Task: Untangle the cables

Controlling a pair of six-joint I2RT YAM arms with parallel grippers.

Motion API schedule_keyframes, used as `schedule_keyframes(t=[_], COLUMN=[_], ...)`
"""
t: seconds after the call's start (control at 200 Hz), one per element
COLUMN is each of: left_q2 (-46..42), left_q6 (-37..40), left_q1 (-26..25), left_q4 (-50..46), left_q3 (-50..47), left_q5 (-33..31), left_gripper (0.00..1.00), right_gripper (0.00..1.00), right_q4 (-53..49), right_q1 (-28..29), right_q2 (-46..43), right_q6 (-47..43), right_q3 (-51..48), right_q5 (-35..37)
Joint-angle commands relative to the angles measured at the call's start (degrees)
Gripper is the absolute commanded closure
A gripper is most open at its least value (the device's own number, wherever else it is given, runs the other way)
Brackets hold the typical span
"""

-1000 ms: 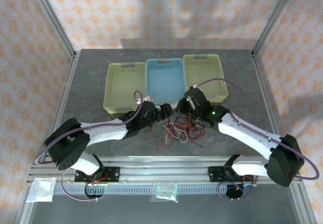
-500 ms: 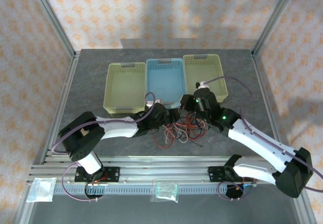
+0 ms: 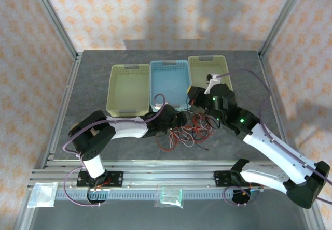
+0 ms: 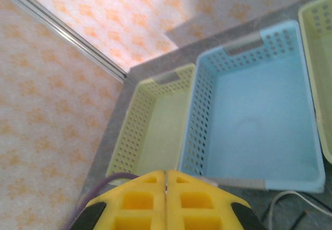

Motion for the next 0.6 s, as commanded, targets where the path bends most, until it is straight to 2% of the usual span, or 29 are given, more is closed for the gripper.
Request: schedule_keyframes(t=[0.0, 0.596], left_q2=[2.35, 4.82], left_q6=[0.93, 0.58], left_q1=[-0.36, -0.55], left_q4=[-3.02, -3.63], left_q3=[1.49, 1.64], left_q5=[-0.39, -0.26], left_gripper=[0.01, 0.01], right_gripper=[1.0, 1.0], right_q4=[-0.82, -2.99], right_q1=[-0.24, -0.23], right_q2=[-1.73, 2.05], right_q6=[-3.0, -8.66], right_q3=[4.3, 20.42], right_q5=[0.28, 1.76])
